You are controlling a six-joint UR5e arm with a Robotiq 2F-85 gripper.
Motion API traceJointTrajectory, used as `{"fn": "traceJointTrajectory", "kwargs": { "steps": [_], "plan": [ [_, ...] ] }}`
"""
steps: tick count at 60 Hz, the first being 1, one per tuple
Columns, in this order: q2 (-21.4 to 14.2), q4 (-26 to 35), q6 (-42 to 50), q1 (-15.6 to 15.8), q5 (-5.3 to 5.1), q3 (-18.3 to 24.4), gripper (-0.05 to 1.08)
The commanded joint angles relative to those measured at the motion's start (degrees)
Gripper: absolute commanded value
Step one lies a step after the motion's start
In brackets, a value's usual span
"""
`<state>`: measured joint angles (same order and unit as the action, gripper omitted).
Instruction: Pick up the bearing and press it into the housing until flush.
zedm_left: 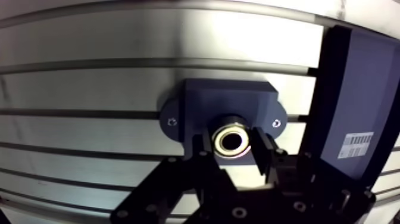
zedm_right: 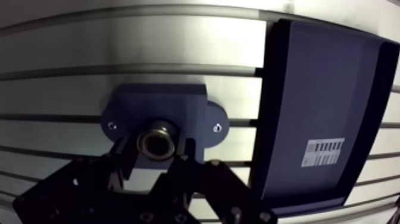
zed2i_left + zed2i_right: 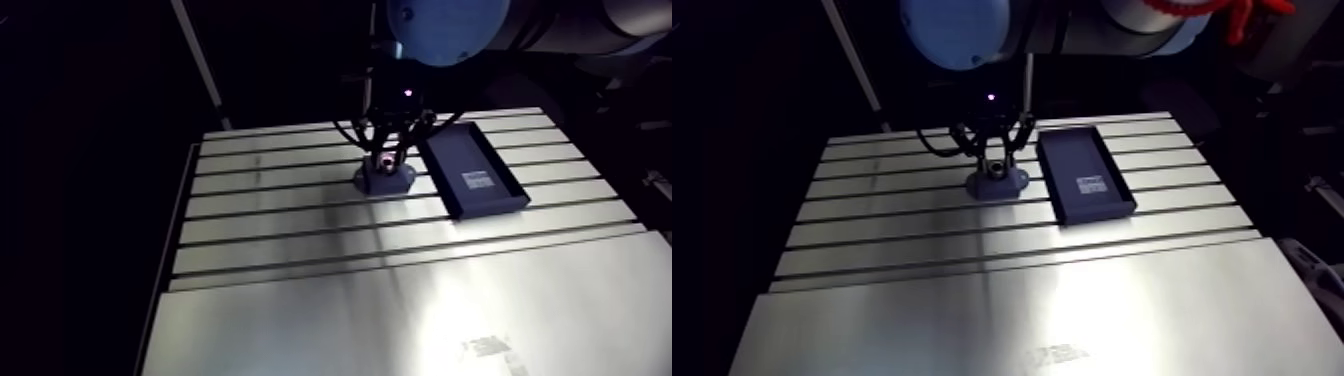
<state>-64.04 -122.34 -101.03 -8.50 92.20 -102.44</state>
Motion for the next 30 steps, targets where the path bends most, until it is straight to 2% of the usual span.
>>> {"fn": "traceJointTrajectory", "kwargs": {
  "steps": [1, 30],
  "plan": [
    [0.19, -0.06, 0.0, -0.03, 0.04, 0.0, 0.66],
    [0.45, -0.06, 0.0, 0.06, 0.04, 0.0, 0.66]
  ]
}}
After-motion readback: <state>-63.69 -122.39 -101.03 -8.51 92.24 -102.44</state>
